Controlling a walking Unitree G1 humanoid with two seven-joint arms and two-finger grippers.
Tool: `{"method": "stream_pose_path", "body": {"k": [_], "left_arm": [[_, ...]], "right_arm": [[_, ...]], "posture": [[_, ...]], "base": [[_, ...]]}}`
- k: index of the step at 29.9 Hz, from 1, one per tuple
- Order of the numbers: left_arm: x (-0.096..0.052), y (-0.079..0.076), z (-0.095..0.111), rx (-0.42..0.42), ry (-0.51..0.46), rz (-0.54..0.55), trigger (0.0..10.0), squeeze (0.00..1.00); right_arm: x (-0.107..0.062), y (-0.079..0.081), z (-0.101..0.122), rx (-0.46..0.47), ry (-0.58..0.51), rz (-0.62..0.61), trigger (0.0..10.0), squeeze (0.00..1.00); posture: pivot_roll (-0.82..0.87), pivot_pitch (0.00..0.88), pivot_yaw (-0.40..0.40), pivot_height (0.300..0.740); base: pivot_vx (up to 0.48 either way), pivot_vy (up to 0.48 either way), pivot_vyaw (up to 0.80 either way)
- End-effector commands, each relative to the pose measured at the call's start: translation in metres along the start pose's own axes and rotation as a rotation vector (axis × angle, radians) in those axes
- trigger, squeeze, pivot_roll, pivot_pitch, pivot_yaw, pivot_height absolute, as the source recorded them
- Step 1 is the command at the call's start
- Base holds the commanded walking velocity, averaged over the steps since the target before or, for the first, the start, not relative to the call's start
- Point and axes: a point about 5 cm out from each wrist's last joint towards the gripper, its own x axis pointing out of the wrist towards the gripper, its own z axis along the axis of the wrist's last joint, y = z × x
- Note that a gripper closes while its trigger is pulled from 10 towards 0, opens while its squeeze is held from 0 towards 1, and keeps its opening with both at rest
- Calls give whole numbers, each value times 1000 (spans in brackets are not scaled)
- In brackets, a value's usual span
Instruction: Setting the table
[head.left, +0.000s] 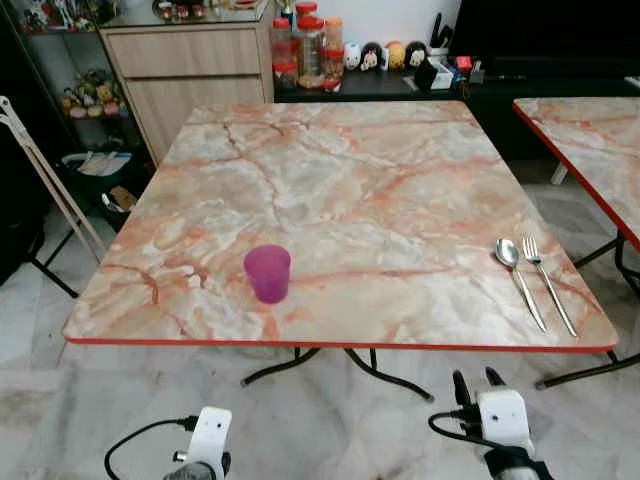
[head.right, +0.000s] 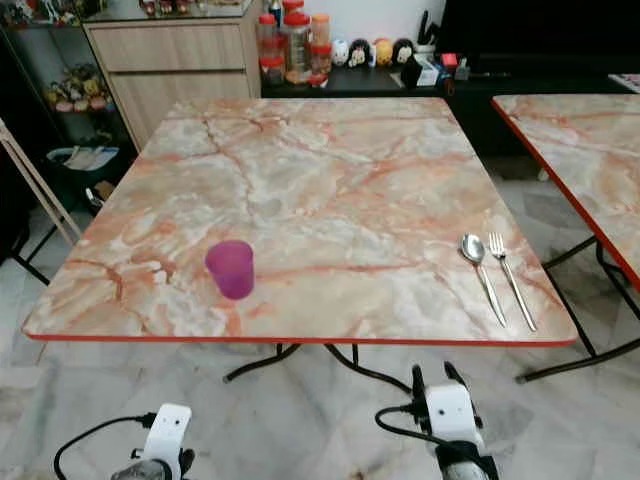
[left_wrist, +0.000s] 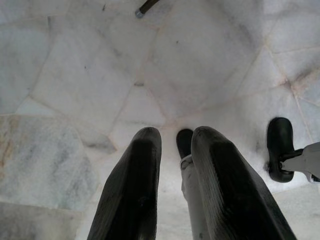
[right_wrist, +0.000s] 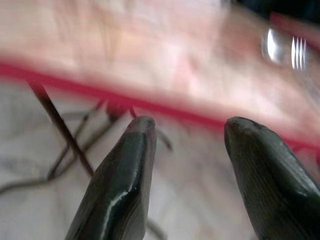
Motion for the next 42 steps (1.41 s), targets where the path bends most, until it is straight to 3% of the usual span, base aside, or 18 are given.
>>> {"method": "stream_pose_path", "body": {"k": [1,8,11,14,17,19,25,35,42], "left_arm": [[-1,0,-7,14,19,1,10000,0],[-2,3,-13,21,29,3,10000,0],[-3,4,-14,24,34,7,10000,0],[-2,3,-13,29,34,5,10000,0],[-2,0,-10,23,24,5,10000,0],[-1,-4,-6,23,12,4,10000,0],[0,-6,-2,0,4,13,10000,0],[0,-4,1,-2,-4,34,10000,0],[0,-3,0,-1,-3,42,10000,0]], "right_arm": [[2,2,10,-4,-33,2,10000,0],[-3,2,19,-5,-53,-16,10000,0],[0,-6,26,11,-45,-58,10000,0],[13,-15,28,40,-22,-111,10000,0],[43,-23,26,63,29,-181,10000,0],[70,-17,42,138,-6,-158,10000,0],[98,-6,65,182,-36,-99,10000,0],[115,17,74,279,-25,-41,10000,0],[119,25,79,287,-39,-18,10000,0]], "posture": [[-65,0,9,725],[-68,0,16,725],[-75,0,20,725],[-79,0,15,725],[-84,0,15,725],[-83,0,10,725],[-72,0,-1,725],[-65,0,-5,725],[-59,0,-6,725]], "base": [[0,0,0],[0,0,0],[0,0,0],[0,0,0],[0,0,0],[0,0,0],[0,0,0],[0,0,0],[0,-118,0]]}}
